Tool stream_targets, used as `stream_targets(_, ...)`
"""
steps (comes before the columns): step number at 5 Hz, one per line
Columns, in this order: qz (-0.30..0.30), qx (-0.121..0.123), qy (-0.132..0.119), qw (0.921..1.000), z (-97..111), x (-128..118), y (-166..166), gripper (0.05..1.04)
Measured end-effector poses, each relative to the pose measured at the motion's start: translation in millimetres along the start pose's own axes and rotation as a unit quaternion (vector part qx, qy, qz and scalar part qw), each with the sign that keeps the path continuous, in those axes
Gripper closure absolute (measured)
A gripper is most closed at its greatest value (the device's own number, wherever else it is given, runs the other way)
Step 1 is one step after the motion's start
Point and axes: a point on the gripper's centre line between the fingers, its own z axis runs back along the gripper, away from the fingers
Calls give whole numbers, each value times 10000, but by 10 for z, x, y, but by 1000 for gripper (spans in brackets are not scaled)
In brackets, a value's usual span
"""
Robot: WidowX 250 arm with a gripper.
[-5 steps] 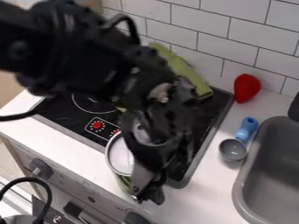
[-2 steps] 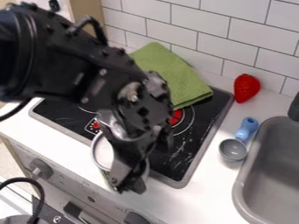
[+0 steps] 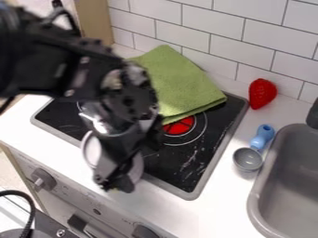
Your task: Move the can to the left side of the table
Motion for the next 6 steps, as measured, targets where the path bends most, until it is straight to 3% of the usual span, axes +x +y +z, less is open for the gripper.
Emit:
stream_targets(1,-26,-112,130,9998,44,138,55,85)
stream_targets(2,-136,28,229,9996,5,281,117,85)
stream_targets(5,-595,787,313,9946,-96,836,55,85)
stream_targets(6,-750,847,399,9928,-69,964,111,85)
